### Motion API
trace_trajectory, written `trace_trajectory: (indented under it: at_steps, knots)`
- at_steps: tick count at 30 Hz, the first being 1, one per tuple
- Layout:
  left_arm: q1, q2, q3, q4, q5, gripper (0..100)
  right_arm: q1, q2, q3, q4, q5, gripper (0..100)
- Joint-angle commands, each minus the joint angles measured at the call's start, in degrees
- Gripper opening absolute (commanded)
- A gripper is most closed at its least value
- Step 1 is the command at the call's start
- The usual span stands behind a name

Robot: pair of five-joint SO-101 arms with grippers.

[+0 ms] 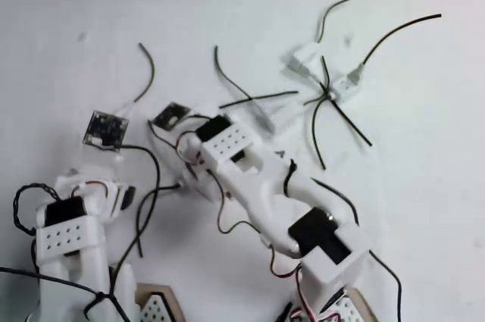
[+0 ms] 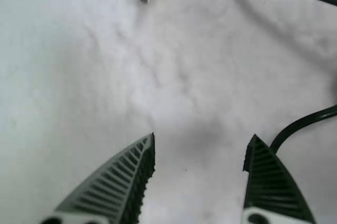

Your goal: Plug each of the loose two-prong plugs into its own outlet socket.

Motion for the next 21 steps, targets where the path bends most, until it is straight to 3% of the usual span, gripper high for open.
trace_trajectory:
  at_steps: [1, 6, 15, 21]
  knots:
    - [-0.1, -1.1, -0.2, -0.8, -0.3, 28, -1.1, -8.3, -2.3, 4.6, 0.3, 2.0]
    - [-0.3, -1.1, -0.4, -1.6, 0.4, 28, -0.9, -22.1, -0.8, 8.4, 0.0, 2.0]
    - [-6.2, -1.2, -9.5, -1.2, 14.3, 28, 1.0, -47.1, 9.6, 8.3, -0.1, 2.0]
    - [-4.8, -4.1, -18.2, 10.4, 15.6, 28, 4.9, -61.1, 12.7, 8.3, -0.1, 2.0]
